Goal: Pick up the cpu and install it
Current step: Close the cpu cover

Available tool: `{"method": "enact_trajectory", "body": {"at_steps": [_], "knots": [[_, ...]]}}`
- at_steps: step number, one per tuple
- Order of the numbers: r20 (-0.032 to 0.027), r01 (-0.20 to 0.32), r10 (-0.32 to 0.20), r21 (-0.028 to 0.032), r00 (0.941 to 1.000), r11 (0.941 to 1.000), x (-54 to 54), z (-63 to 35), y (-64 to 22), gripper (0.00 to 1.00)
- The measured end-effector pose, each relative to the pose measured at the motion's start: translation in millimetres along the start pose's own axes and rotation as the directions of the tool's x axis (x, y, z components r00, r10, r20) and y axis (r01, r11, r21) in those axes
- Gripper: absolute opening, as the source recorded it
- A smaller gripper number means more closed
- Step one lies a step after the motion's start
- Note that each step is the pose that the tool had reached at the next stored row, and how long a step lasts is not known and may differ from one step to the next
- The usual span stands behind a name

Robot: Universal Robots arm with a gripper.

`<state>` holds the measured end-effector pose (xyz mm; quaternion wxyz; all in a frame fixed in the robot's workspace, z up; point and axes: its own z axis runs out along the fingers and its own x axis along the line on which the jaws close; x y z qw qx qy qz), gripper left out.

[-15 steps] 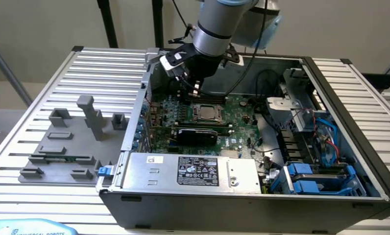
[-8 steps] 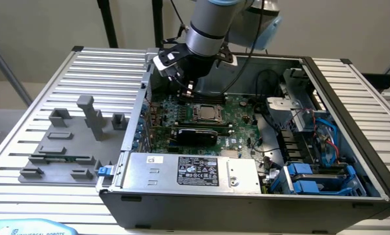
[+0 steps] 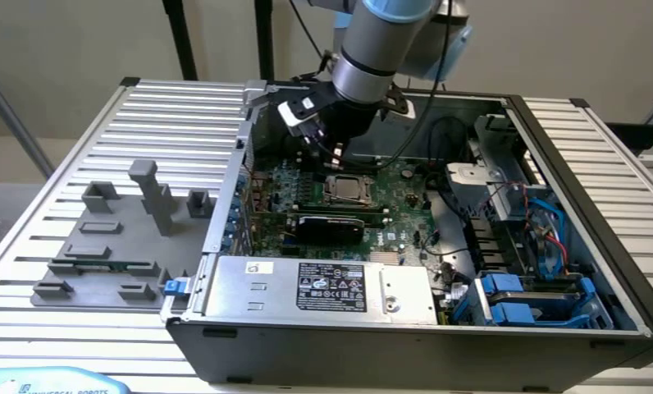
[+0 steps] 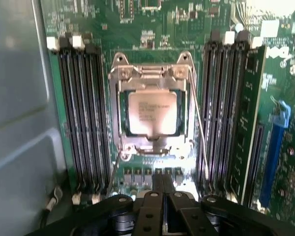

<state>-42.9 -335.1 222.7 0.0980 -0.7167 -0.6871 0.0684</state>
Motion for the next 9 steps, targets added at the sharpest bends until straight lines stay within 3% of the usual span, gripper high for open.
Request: {"method": "enact_trajectory", "body": {"at_steps": [9], "knots": [[0.0, 0.0, 0.0, 0.0002, 1.0, 1.0, -0.3, 13.5, 11.3, 0.11]]}}
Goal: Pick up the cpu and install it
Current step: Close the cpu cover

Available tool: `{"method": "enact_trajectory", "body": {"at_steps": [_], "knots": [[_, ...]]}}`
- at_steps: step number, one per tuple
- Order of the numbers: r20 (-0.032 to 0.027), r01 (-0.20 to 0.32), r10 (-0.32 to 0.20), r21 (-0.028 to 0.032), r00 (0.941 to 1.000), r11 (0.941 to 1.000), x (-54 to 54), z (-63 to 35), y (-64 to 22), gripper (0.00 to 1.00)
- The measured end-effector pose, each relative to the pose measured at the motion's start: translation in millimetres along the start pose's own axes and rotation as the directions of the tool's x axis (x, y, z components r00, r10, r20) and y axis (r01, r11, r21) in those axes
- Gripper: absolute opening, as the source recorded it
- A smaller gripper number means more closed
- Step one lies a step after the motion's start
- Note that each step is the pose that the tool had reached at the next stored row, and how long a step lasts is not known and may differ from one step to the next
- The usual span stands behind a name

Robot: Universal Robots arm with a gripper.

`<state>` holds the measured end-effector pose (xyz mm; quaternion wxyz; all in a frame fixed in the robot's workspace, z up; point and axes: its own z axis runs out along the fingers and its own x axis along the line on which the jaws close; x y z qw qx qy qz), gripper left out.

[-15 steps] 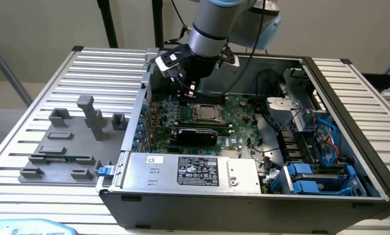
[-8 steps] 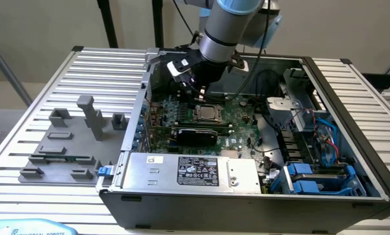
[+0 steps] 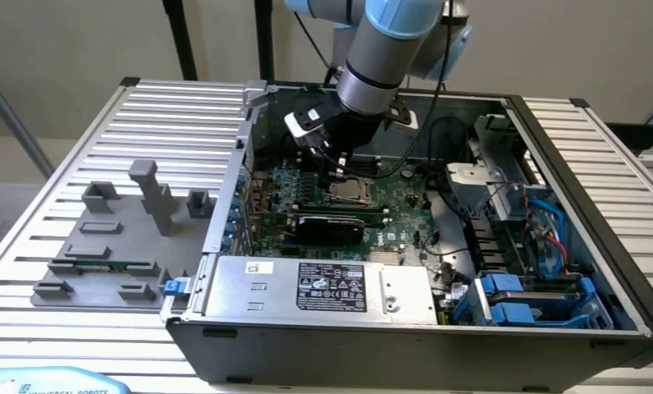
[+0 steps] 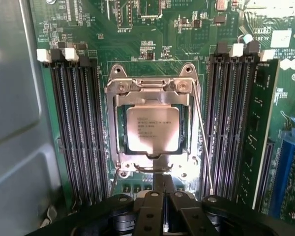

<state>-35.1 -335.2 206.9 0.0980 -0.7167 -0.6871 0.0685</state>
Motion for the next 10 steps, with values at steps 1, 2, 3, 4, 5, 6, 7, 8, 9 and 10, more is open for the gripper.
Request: {"method": "enact_trajectory", "body": {"at_steps": [1, 2, 3, 4, 5, 6, 7, 8, 9, 10], "knots": [[0.0, 0.0, 0.0, 0.0, 1.0, 1.0, 0.0, 0.7, 1.9, 0.11], [-0.0001, 0.0, 0.0, 0.0, 1.0, 1.0, 0.1, 1.3, 3.1, 0.11], [0.0001, 0.0, 0.0, 0.0001, 1.0, 1.0, 0.0, 2.3, 3.5, 0.11], [0.0001, 0.0, 0.0, 0.0001, 1.0, 1.0, -0.1, 3.6, 3.8, 0.11], [0.0, 0.0, 0.0, 0.0001, 1.0, 1.0, -0.1, 5.1, 4.2, 0.11], [0.0006, 0.0, 0.0, 0.0005, 1.0, 1.0, -0.3, 6.4, 4.5, 0.11], [0.001, 0.0, 0.0, 0.0008, 1.0, 1.0, -0.4, 6.7, 4.6, 0.11], [0.0009, 0.0, 0.0, 0.0011, 1.0, 1.0, -0.3, 6.8, 4.6, 0.11], [0.0005, 0.0, 0.0, 0.0012, 1.0, 1.0, -0.3, 6.4, 4.5, 0.11], [-0.001, 0.0, 0.0, 0.0012, 1.0, 1.0, 0.1, 4.6, 4.2, 0.11]]}}
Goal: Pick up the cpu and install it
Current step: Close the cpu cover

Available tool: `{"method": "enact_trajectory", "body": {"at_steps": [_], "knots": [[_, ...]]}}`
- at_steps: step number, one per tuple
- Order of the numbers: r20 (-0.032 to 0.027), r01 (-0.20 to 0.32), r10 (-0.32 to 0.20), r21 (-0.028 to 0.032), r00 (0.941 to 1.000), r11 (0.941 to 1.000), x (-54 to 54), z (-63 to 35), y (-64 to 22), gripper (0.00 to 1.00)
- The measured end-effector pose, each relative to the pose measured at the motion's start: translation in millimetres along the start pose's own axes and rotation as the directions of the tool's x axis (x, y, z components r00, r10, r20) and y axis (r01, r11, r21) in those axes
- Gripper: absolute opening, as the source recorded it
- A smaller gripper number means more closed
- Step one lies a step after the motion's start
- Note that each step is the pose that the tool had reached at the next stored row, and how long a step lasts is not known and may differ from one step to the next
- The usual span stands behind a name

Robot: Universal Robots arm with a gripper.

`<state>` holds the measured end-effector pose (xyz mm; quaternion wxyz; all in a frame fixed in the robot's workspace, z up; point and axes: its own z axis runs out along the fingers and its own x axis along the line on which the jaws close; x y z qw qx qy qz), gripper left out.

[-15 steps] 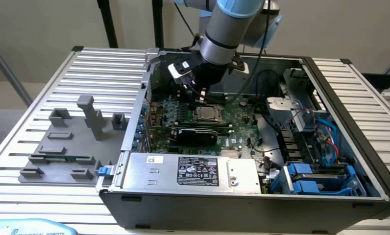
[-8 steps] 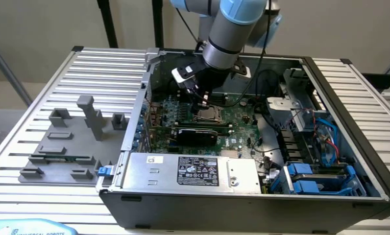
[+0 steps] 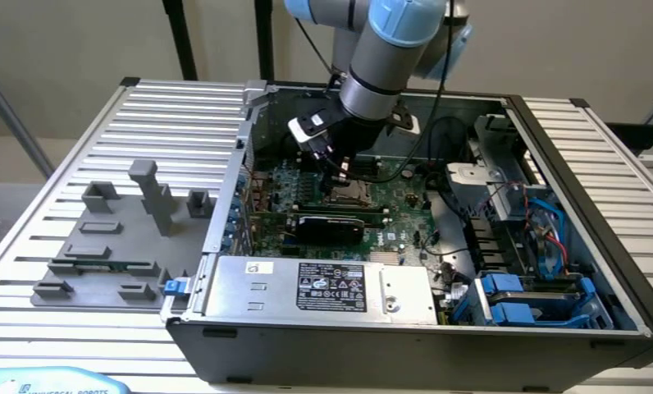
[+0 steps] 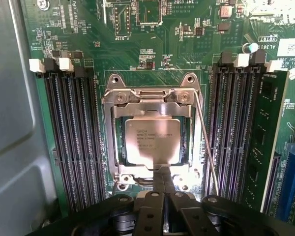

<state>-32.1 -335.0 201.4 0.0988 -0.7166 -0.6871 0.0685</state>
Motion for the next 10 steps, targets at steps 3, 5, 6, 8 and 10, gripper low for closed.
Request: {"method": "enact_trajectory", "body": {"at_steps": [3, 5, 6, 8, 10], "knots": [[0.0007, 0.0, 0.0, 0.001, 1.0, 1.0, 0.1, -10.0, -3.0, 0.11], [0.0007, 0.0, 0.0, 0.001, 1.0, 1.0, 0.1, -13.2, -7.5, 0.11], [0.0007, 0.0, 0.0, 0.0011, 1.0, 1.0, 0.0, -14.0, -11.1, 0.11], [0.0002, 0.0, 0.0, 0.0011, 1.0, 1.0, -0.3, -14.6, -20.3, 0.11], [-0.0006, 0.0, 0.0, 0.0011, 1.0, 1.0, -0.7, -14.6, -29.6, 0.11]]}}
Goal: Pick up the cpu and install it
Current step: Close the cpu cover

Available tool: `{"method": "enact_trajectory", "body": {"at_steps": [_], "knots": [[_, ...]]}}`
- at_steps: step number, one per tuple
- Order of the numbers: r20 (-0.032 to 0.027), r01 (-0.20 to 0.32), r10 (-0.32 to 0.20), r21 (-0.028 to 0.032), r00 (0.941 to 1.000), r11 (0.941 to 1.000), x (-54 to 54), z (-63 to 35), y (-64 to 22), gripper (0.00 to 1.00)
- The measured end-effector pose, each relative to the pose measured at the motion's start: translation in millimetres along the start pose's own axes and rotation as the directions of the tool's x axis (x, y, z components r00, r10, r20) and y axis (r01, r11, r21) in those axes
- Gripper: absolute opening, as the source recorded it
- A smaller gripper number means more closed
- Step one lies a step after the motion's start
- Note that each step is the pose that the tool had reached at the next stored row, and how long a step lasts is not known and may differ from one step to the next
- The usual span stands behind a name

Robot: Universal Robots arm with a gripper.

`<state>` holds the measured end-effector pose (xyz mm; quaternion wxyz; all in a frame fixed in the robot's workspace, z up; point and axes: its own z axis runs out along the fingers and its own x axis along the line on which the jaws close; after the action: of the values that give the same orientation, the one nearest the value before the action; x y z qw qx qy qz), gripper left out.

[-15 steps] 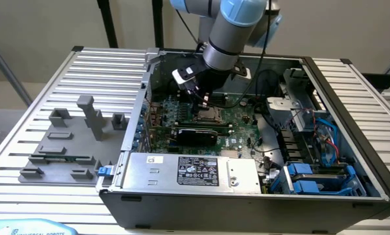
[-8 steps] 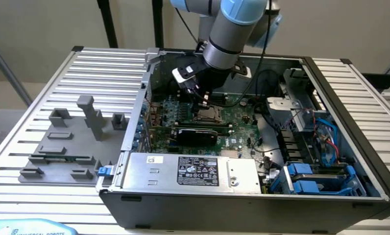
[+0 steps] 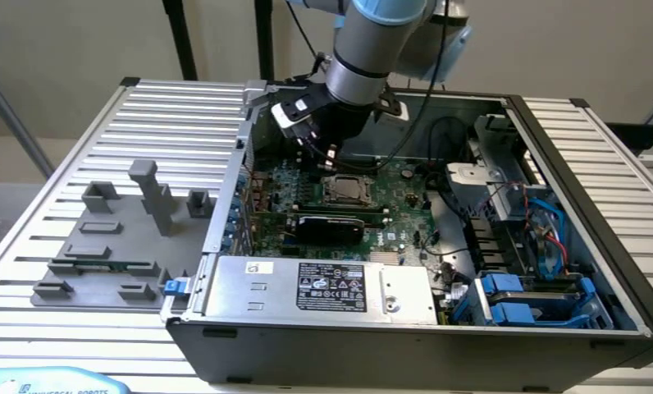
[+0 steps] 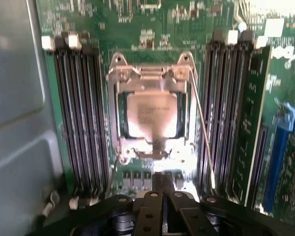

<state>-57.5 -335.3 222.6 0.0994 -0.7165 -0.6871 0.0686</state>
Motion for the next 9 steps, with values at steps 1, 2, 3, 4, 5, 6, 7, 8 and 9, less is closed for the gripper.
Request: {"method": "enact_trajectory", "body": {"at_steps": [1, 2, 3, 4, 5, 6, 7, 8, 9], "knots": [[-0.0003, 0.0, 0.0, 0.0, 1.0, 1.0, -0.2, -0.1, -4.2, 0.11], [-0.0006, 0.0, 0.0, 0.0, 1.0, 1.0, -0.3, -0.4, -8.2, 0.11], [-0.0012, 0.0, 0.0, 0.0, 1.0, 1.0, -0.4, -0.7, -11.9, 0.11], [-0.0018, -0.001, 0.001, 0.0001, 1.0, 1.0, -0.5, -1.0, -14.8, 0.11], [-0.0027, -0.003, 0.003, 0.0, 1.0, 1.0, -0.6, -1.3, -17.3, 0.11], [-0.0037, -0.006, 0.006, -0.0001, 1.0, 1.0, -0.6, -1.6, -19.4, 0.11], [-0.0052, -0.009, 0.009, -0.0002, 0.9999, 1.0, -0.7, -2.0, -21.3, 0.11], [-0.007, -0.013, 0.013, -0.0003, 0.9999, 0.9999, -0.7, -2.3, -23.0, 0.11], [-0.0089, -0.017, 0.017, -0.0003, 0.9998, 0.9999, -0.8, -2.8, -24.5, 0.11]]}}
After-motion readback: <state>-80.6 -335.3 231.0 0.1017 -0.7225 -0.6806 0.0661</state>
